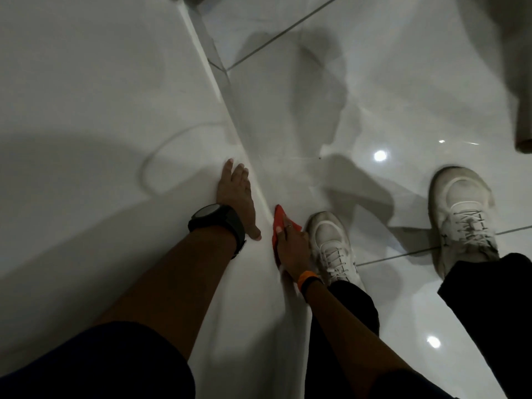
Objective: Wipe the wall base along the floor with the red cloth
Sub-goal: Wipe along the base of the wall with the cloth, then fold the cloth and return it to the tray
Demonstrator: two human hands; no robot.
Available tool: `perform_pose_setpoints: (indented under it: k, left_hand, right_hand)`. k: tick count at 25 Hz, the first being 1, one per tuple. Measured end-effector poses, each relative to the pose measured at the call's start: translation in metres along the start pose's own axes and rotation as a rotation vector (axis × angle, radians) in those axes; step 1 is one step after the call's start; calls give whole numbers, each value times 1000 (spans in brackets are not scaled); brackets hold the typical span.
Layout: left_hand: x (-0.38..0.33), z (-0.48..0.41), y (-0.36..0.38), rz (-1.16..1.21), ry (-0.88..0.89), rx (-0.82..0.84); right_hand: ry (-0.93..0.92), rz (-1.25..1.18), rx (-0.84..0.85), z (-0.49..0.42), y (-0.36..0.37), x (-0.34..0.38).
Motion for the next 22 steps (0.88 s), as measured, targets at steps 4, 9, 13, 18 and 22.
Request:
perform_pose_setpoints:
  k: [4, 9, 13, 18, 22]
  left_hand:
    - [-1, 30, 5, 36, 16, -2]
    - [-8, 67, -7, 390, 54, -113]
    - [-22, 101, -43, 1444, 269, -69]
    - [33, 189, -154, 2090, 383, -680]
    - [90, 265, -230, 2047, 330, -1030]
  right_hand:
    - [19, -264, 48, 40, -29, 2]
    - [317, -954, 74, 83, -95, 7]
    - [129, -1271, 190, 105, -168, 79]
    - [-150, -1188, 219, 160, -266, 185]
    - [-274, -964, -26, 223, -362, 259]
Point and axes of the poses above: each hand's wrist, its own z-axis away from the middle knuckle, its own y-axis out of the palm, x = y × z, the point moved 8 cm from there along -z, towards the middle knuckle
